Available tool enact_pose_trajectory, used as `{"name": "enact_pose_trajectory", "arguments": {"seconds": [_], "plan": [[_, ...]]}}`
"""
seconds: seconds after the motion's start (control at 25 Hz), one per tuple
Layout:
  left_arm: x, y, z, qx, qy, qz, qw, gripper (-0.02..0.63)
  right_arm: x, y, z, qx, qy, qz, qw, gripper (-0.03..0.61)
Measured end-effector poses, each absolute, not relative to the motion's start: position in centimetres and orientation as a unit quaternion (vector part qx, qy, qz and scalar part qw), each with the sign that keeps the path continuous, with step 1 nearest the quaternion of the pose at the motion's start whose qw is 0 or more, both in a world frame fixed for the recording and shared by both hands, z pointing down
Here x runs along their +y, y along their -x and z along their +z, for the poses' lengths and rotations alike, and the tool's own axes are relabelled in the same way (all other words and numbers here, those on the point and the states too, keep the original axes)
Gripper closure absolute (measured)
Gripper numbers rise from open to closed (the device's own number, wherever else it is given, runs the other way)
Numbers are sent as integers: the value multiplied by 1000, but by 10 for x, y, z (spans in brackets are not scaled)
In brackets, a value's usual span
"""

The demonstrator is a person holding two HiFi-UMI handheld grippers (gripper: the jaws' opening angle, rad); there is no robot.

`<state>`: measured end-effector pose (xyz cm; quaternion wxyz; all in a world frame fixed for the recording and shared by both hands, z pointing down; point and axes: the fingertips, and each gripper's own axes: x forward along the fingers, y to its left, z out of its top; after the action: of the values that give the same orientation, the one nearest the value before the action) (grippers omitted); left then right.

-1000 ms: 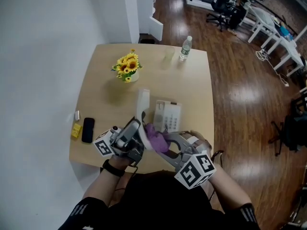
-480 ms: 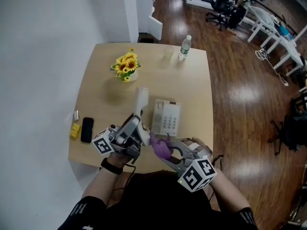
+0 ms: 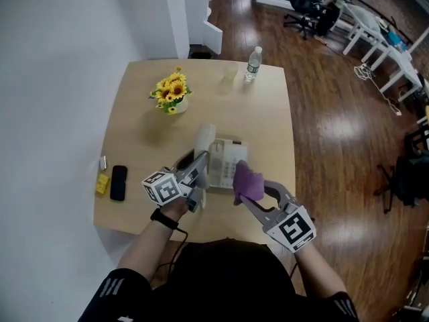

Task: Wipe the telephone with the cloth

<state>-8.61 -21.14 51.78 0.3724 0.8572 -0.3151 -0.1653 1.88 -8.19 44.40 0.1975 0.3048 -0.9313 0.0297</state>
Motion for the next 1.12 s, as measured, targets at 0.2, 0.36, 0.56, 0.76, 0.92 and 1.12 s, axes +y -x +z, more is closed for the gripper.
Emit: {"name": "enact_pose_trajectory", "arguments": {"seconds": [0.2, 0.36, 0.56, 0.76, 0.92, 1.12], "plan": [[-227, 56, 595, -365, -860, -26, 355, 413, -83, -42, 463, -923, -326, 83, 185, 439], [-239, 45, 646, -412, -838, 49, 353, 413, -81, -57, 476, -917, -337, 102, 190, 439], [-243, 35, 689, -446, -819, 129, 338, 413, -77, -74, 487, -909, -348, 120, 196, 439], [-242, 30, 711, -467, -805, 172, 323, 413, -76, -91, 496, -901, -360, 142, 194, 439], [-239, 28, 727, -474, -794, 203, 324, 413, -74, -95, 501, -899, -362, 154, 195, 439], [-240, 23, 738, -467, -792, 219, 326, 401, -75, -95, 504, -898, -361, 159, 194, 439]]}}
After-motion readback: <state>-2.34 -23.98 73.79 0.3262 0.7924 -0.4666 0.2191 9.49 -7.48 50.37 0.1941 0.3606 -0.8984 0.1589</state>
